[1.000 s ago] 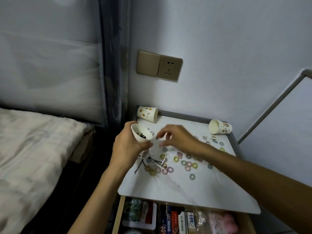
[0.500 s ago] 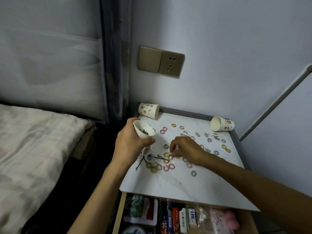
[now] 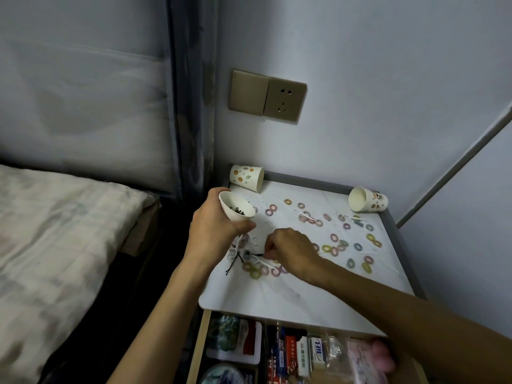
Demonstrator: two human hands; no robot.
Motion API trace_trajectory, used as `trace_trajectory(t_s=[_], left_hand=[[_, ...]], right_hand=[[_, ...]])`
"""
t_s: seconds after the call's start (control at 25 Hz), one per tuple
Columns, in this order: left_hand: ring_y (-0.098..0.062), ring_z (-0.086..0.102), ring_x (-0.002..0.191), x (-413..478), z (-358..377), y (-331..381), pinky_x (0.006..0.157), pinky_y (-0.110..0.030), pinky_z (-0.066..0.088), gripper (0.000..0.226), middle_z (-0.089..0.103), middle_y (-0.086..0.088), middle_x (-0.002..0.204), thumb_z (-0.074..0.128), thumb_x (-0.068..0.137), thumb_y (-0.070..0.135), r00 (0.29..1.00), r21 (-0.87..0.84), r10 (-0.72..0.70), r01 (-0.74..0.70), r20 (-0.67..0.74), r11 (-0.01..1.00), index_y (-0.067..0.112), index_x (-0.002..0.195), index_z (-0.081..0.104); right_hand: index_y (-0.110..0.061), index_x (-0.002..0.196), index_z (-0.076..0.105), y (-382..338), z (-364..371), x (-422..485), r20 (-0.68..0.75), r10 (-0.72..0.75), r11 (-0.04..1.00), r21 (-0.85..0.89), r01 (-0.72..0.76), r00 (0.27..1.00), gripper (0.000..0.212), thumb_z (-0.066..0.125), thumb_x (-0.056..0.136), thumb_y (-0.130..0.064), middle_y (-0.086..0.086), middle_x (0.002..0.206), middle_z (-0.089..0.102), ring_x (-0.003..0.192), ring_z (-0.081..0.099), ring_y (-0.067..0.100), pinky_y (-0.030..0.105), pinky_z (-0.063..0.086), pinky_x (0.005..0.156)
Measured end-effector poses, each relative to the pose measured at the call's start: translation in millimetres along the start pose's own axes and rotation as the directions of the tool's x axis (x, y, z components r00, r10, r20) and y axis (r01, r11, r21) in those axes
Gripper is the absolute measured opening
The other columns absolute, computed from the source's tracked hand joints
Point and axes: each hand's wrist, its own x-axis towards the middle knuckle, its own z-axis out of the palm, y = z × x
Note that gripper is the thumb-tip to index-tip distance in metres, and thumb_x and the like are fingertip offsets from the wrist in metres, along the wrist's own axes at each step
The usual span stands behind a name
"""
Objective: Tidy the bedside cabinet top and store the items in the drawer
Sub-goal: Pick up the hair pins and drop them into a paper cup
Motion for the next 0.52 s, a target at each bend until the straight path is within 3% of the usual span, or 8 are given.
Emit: trace_trajectory(t_s=[0.16,0.32,0.52], left_hand=[[-0.004,0.058,0.087,0,-2,-1,0.060,-0.015,0.042,0.064,0.060,0.015,0.096,0.089,0.062,0.024,1.000,-0.002,0.013,-0.013,-0.002,1.000,0.032,0.112,0.051],[-0.003,0.059,0.085,1,-4,-3,0.059,-0.014,0.041,0.063,0.061,0.015,0.094,0.089,0.061,0.026,1.000,0.004,0.026,-0.026,-0.014,1.000,0.032,0.110,0.051],[0.000,0.058,0.084,1,-8,-4,0.062,-0.017,0.044,0.064,0.060,0.016,0.093,0.090,0.060,0.026,0.999,0.000,0.030,-0.030,-0.021,1.000,0.034,0.109,0.050]], right_hand=[[-0.015,0.096,0.073,-6,-1,1,-0.017,-0.087,0.990,-0.118,0.084,0.996,0.014,0.063,0.088,-0.022,0.005,0.098,0.067,0.087,0.064,0.025,0.028,0.038,0.065],[-0.009,0.102,0.066,-11,1,-2,0.018,-0.237,0.914,-0.336,0.229,0.971,0.015,0.059,0.089,-0.006,0.009,0.105,0.060,0.095,0.061,0.028,0.035,0.043,0.065],[-0.006,0.105,0.055,-1,-10,-3,-0.030,-0.205,0.903,-0.392,0.177,0.978,0.028,0.058,0.079,0.005,0.014,0.103,0.061,0.093,0.059,0.031,0.033,0.034,0.062]])
